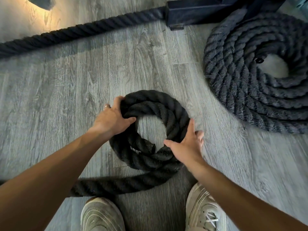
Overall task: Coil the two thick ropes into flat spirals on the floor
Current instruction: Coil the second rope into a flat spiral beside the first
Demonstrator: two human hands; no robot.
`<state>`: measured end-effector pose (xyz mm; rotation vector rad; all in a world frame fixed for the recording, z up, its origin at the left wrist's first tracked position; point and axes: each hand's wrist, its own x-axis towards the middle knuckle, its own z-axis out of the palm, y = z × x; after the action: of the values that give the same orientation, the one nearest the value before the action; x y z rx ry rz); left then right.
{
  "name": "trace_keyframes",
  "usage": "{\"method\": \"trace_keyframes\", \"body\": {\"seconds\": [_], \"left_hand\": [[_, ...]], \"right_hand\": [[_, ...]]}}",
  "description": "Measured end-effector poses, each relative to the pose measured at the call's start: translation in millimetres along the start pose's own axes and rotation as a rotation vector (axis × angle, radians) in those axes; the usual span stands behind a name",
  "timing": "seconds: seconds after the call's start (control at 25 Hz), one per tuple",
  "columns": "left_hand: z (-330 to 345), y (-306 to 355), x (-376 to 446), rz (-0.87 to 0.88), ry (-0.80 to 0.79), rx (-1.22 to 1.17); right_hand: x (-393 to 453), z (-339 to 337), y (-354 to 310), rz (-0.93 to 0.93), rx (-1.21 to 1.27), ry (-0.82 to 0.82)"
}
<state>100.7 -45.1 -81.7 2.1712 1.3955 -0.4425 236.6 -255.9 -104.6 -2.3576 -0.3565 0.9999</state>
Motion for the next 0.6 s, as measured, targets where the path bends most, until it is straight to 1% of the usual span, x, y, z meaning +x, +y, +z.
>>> {"method": "trace_keyframes", "body": {"seconds": [0.12,0.2,0.24,0.32,0.36,0.4,0.48,0.56,0.6], "left_hand": [[3,-19,-28,-0.182,-0.047,-0.152],[11,-30,-53,-0.295,-0.102,-0.227],[14,-33,-63,-0.333,-0.143,-0.296],[13,-37,-68,-0.38,-0.225,-0.393],[9,-39,-64,-0.37,-0.236,-0.385],[5,-39,-55,-0.343,-0.211,-0.333],[-5,-35,-33,-0.218,-0.083,-0.199],[-11,-27,-16,-0.036,-0.005,-0.148],[-12,-23,-9,0.033,-0.007,-0.132]], "right_hand": [[34,-17,-22,-0.157,-0.113,-0.124],[52,-27,-40,-0.294,-0.167,-0.171],[60,-30,-47,-0.361,-0.178,-0.178],[74,-35,-52,-0.427,-0.202,-0.212],[79,-36,-53,-0.442,-0.226,-0.238],[83,-36,-52,-0.454,-0.26,-0.254],[80,-34,-48,-0.492,-0.326,-0.206],[62,-32,-36,-0.472,-0.26,-0.043],[46,-29,-27,-0.407,-0.177,0.064]]}}
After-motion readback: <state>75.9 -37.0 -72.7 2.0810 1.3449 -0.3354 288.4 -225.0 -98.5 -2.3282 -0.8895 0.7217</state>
